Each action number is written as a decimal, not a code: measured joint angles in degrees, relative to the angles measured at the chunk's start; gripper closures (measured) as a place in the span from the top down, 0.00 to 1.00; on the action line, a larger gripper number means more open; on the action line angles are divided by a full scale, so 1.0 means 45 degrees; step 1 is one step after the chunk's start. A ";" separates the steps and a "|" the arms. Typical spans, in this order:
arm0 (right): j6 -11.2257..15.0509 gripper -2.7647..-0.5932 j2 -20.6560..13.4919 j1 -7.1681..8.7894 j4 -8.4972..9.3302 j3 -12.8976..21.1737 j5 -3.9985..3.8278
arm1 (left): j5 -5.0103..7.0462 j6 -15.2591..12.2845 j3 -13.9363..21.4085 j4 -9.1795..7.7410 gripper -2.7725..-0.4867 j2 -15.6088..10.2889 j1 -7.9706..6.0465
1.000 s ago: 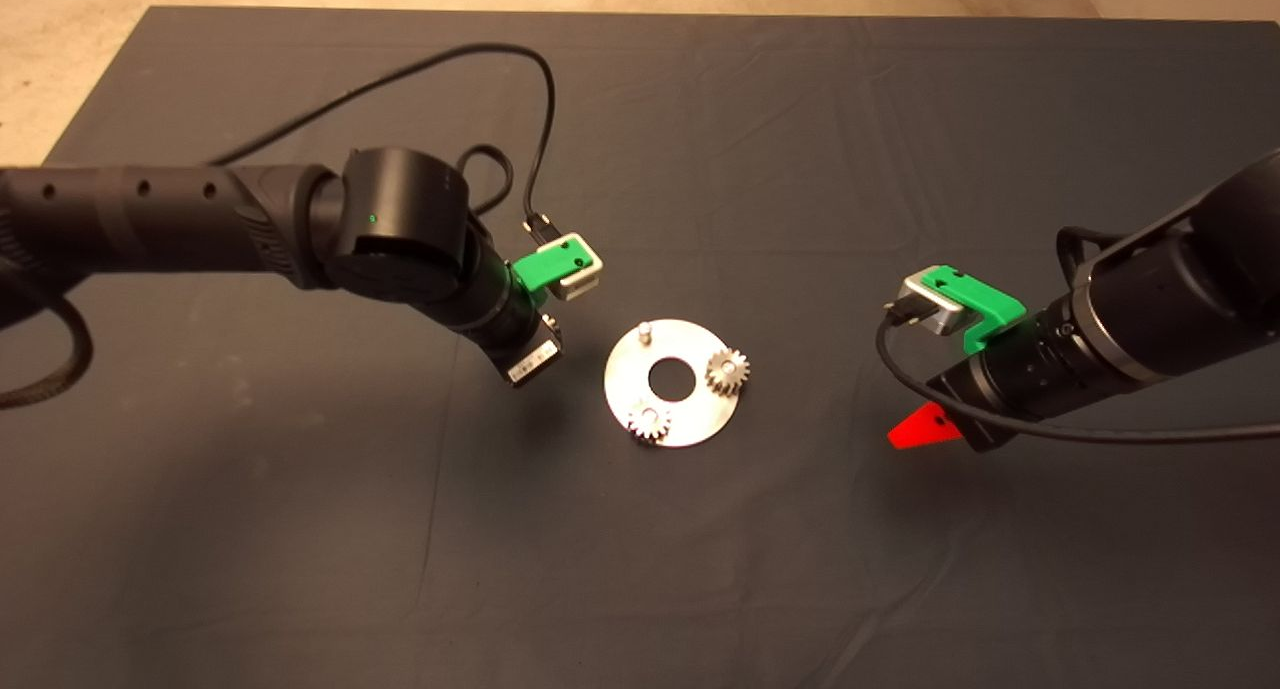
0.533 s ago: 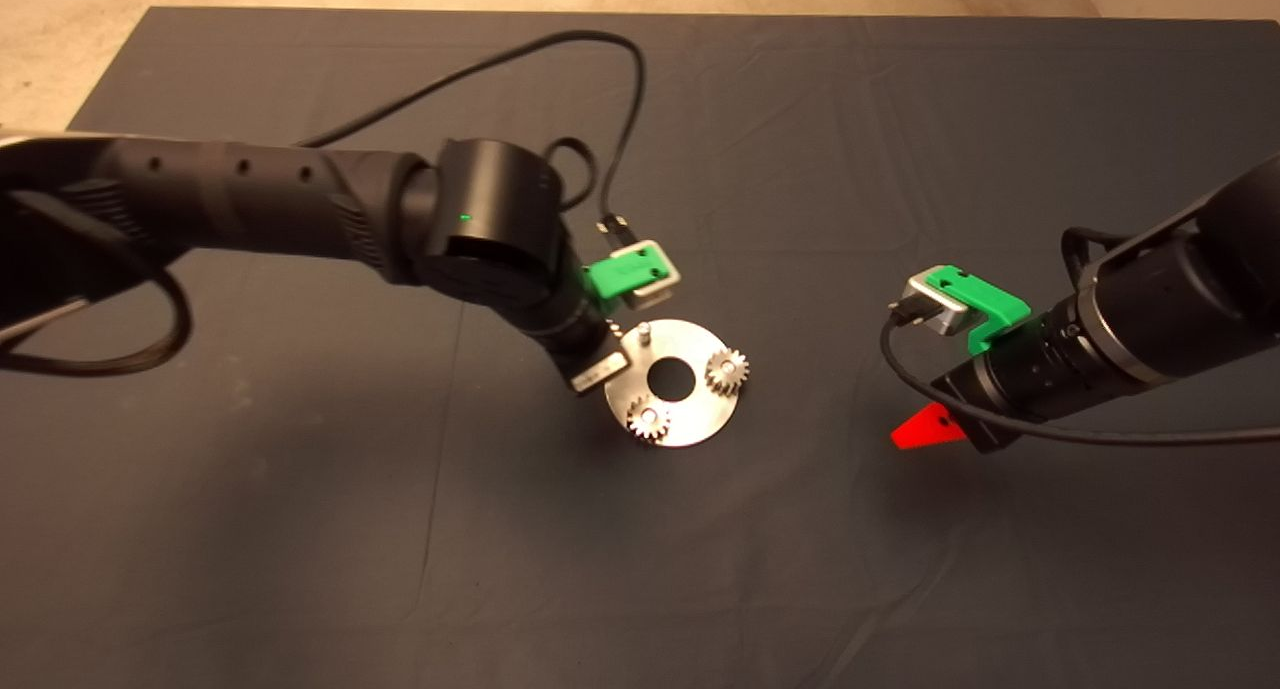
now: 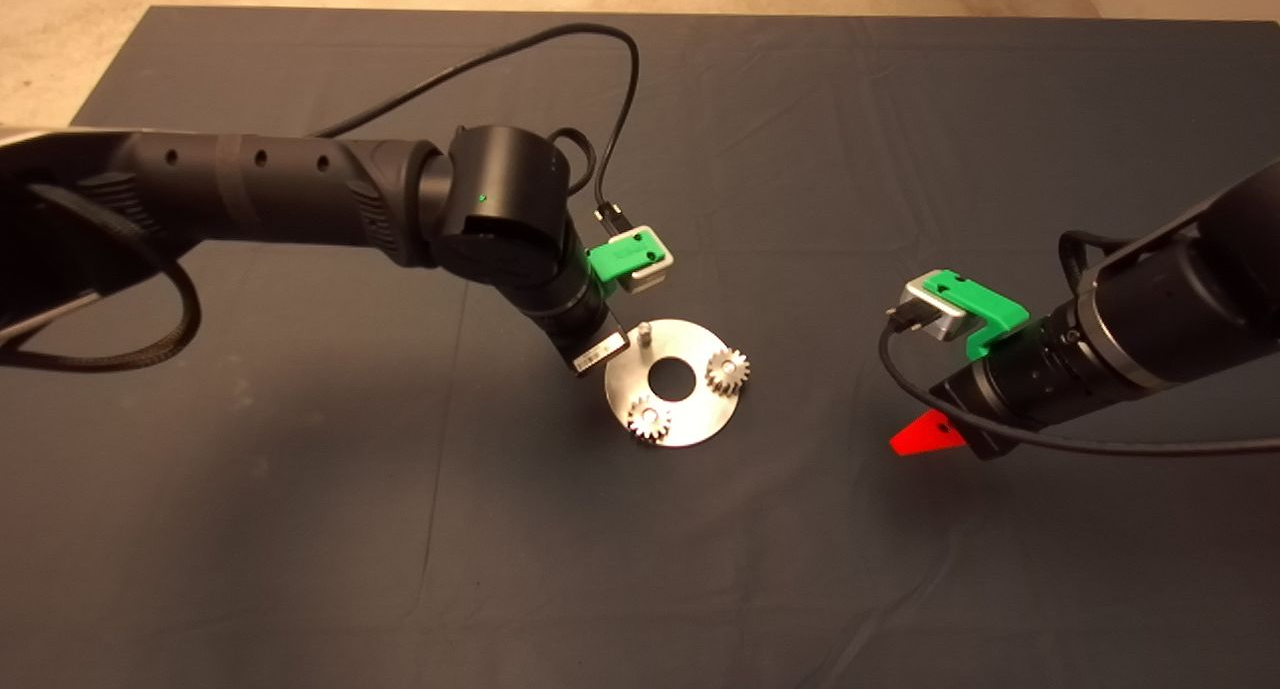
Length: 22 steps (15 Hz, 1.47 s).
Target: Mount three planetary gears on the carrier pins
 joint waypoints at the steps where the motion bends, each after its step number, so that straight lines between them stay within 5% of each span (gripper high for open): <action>1: 0.0000 0.40 0.0000 0.0000 -0.0001 0.0000 0.0005 | -0.0170 0.0258 -0.0309 -0.0005 0.03 0.0121 0.0005; 6: 0.0000 0.40 0.0000 0.0002 -0.0002 0.0000 0.0032 | -0.0546 0.0557 -0.0919 -0.0009 0.03 0.0443 0.0005; 12: 0.0030 0.40 0.0003 0.0000 -0.0005 -0.0005 0.0035 | -0.0641 0.0551 -0.1027 -0.0022 0.03 0.1208 0.0005; 15: 0.0030 0.40 0.0003 0.0000 0.0000 -0.0005 -0.0008 | -0.0918 0.0484 -0.1027 -0.0022 0.03 0.1218 0.0005; 22: 0.0030 0.40 0.0000 0.0000 -0.0001 -0.0005 0.0030 | -0.1082 0.0427 -0.1033 -0.0011 0.03 0.1221 0.0011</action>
